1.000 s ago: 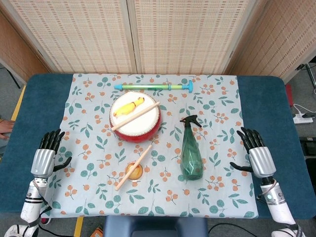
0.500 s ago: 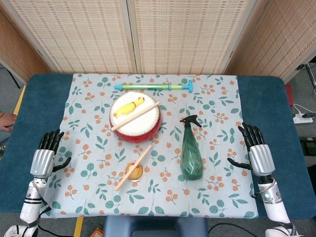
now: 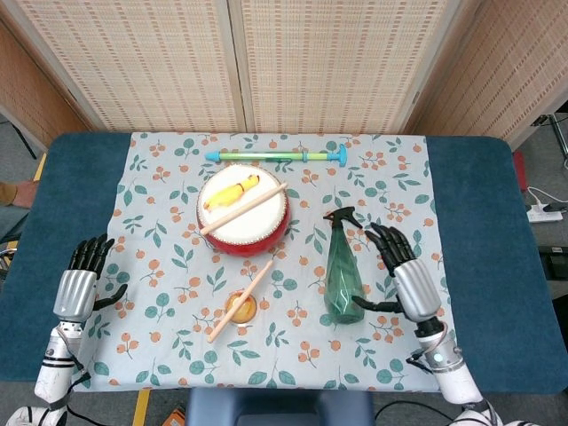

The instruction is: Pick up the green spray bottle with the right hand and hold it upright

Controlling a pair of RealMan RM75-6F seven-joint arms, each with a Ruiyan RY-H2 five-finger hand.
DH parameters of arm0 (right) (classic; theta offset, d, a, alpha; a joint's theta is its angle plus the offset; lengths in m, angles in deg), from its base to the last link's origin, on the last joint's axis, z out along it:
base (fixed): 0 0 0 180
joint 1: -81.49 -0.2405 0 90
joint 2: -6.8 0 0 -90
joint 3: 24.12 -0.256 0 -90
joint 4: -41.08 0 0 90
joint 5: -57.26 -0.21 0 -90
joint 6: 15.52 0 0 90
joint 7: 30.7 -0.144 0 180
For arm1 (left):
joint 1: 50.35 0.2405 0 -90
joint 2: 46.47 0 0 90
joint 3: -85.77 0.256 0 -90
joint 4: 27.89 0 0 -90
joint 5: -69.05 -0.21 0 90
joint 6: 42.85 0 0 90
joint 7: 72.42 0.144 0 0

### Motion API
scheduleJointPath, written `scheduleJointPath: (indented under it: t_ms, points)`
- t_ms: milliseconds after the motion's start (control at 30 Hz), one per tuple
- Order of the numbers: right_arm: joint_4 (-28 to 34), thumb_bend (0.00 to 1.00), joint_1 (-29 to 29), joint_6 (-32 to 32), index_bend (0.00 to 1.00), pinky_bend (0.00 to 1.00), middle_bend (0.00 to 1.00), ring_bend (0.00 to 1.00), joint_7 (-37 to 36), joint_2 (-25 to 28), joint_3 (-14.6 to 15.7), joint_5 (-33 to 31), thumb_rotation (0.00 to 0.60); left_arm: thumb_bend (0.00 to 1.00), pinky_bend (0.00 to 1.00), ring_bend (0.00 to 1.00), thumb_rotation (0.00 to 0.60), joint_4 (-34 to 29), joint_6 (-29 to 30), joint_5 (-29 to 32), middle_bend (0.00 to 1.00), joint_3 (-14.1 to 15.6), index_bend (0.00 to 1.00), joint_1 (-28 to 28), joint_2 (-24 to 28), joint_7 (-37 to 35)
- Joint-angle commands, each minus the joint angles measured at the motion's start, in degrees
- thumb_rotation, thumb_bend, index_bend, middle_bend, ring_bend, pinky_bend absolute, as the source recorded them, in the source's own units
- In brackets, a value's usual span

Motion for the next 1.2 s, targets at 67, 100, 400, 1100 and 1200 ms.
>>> scheduleJointPath:
  t_ms: [67, 100, 400, 1100, 1200]
  points:
    - [3.31, 0.0, -1.15, 3.99, 0.0, 0.0, 0.0, 0.0, 1.29, -2.32, 2.95, 0.31, 0.6, 0.22, 0.03, 0.0, 0.6, -0.35, 1.0, -0.28, 0.0, 0.09, 0.0, 0.35, 0.28, -0.71]
    - [3.44, 0.0, -1.26, 4.73, 0.0, 0.0, 0.0, 0.0, 0.83, -2.81, 3.5, 0.2, 0.6, 0.22, 0.03, 0.0, 0.6, -0.36, 1.02, -0.34, 0.0, 0.19, 0.0, 0.44, 0.31, -0.84]
    - [-4.41, 0.0, -3.71, 6.63, 0.0, 0.0, 0.03, 0.0, -13.4, -10.27, 5.85, 3.76, 0.6, 0.22, 0.03, 0.0, 0.6, -0.23, 2.03, -0.62, 0.0, 0.47, 0.0, 1.23, 0.65, -2.27]
    - [-20.44, 0.0, -2.62, -0.81, 0.0, 0.0, 0.03, 0.0, -42.61, -23.84, 7.35, 4.41, 0.6, 0.22, 0.03, 0.0, 0.6, 0.63, 1.87, -1.06, 0.0, 0.85, 0.0, 1.24, 0.28, -2.98]
    - [-22.2, 0.0, -1.9, -1.84, 0.0, 0.0, 0.03, 0.0, -46.22, -25.73, 7.14, 3.56, 0.6, 0.22, 0.03, 0.0, 0.6, 0.6, 1.98, -1.32, 0.0, 1.06, 0.0, 1.23, 0.22, -2.76]
